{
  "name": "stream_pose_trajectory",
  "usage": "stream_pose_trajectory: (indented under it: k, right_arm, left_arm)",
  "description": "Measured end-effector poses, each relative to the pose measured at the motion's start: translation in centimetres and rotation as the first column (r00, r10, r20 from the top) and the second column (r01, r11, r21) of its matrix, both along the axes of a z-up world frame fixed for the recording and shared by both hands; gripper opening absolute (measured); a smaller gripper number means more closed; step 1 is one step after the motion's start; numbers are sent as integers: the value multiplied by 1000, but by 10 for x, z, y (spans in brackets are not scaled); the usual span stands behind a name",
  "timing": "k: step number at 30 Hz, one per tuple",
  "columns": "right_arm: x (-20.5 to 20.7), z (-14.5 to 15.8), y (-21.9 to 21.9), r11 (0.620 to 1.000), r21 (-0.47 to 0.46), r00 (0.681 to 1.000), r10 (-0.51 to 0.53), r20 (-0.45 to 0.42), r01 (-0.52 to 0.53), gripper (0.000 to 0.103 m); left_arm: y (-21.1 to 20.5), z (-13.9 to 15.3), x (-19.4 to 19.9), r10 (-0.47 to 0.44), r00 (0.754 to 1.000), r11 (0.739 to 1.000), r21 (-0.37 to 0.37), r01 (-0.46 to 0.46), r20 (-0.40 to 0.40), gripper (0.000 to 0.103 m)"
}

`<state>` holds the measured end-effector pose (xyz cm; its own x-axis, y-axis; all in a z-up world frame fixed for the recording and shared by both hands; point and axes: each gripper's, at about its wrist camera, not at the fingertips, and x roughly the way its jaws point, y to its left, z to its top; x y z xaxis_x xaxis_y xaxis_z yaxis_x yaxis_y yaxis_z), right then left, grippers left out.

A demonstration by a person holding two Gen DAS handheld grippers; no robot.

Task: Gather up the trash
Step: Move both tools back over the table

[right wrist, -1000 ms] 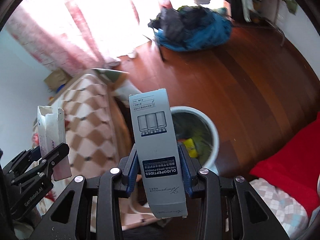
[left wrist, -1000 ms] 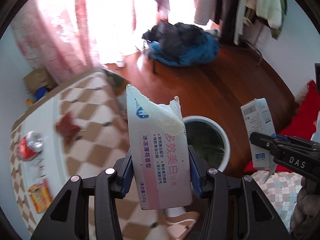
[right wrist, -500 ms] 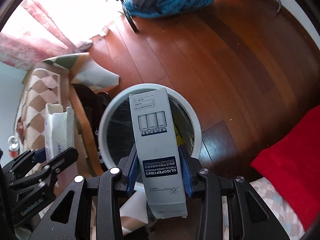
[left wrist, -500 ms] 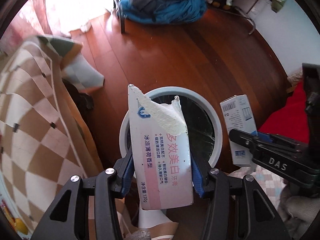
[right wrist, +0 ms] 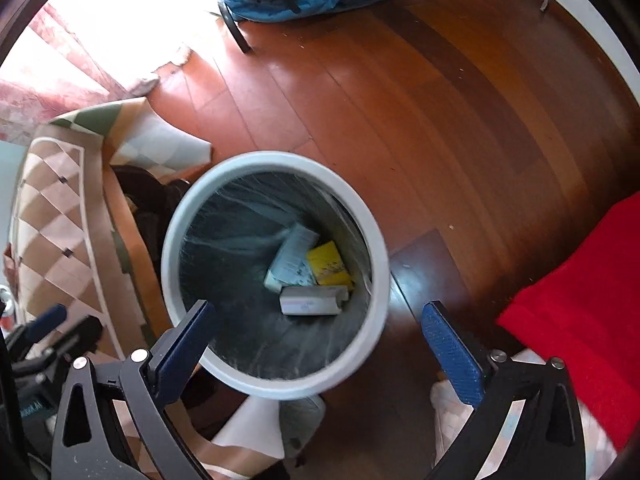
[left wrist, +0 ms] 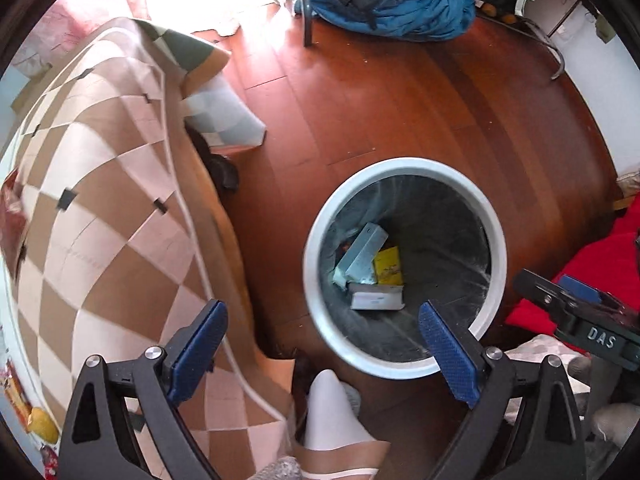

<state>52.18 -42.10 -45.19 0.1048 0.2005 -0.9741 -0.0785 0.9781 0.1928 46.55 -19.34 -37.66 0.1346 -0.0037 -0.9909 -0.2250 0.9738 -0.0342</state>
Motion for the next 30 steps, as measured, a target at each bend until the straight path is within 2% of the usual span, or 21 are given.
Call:
stream_pose_trajectory:
  k: [7, 17, 30]
  right_arm:
    - [-27, 22, 1, 1000, -27, 999, 11, 32, -10, 103]
    - [-59, 75, -5, 999, -43, 995, -3, 96, 7, 103]
    - [-114, 182, -1, 999, -2, 968, -33, 249, 35, 103]
  left_arm:
    - [-4, 20, -16, -13, 1000, 999, 53, 11, 28, 98]
    - [-10, 60, -32, -27, 996, 997, 74, 21, 89, 98]
    - [-2, 144, -76, -6, 972, 995, 93, -17, 233, 98]
